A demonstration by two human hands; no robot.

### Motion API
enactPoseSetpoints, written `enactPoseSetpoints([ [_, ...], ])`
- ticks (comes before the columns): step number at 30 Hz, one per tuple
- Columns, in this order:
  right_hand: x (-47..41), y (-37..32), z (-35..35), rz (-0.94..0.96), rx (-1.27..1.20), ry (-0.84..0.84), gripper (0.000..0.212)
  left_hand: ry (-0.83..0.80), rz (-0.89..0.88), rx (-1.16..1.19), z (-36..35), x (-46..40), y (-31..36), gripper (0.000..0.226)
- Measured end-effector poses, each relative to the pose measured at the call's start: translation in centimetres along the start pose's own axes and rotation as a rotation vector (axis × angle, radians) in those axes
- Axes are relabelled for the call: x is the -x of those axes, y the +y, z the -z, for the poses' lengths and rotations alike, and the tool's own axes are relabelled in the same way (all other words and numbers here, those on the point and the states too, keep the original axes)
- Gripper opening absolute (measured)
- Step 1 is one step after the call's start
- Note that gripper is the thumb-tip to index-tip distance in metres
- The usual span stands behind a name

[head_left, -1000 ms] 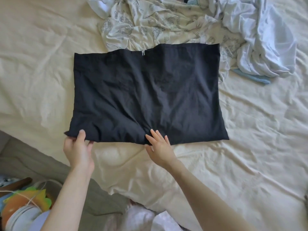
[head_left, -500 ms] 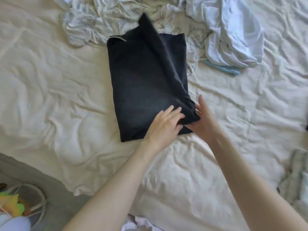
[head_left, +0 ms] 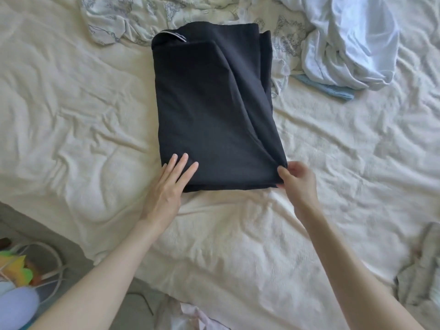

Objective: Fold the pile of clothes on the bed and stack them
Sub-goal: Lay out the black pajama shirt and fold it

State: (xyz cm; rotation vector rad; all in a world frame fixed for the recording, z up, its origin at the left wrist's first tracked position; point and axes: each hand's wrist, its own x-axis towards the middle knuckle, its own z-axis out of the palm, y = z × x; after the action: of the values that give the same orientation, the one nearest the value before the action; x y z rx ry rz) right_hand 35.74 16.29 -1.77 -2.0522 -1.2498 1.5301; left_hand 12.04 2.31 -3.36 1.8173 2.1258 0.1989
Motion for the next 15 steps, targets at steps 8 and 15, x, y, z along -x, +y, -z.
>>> enactPoseSetpoints([
  [8, -0.8, 2.9, -1.7, -0.106, 0.109, 0.009, 0.017, -0.165, -0.083, -0.179, -0.4, 0.5, -0.1, 0.072],
  [15, -1.9, 1.4, -1.3, -0.104, 0.065, -0.126, 0.039, -0.276, -0.103, -0.333, -0.4, -0.5, -1.8, 0.093],
])
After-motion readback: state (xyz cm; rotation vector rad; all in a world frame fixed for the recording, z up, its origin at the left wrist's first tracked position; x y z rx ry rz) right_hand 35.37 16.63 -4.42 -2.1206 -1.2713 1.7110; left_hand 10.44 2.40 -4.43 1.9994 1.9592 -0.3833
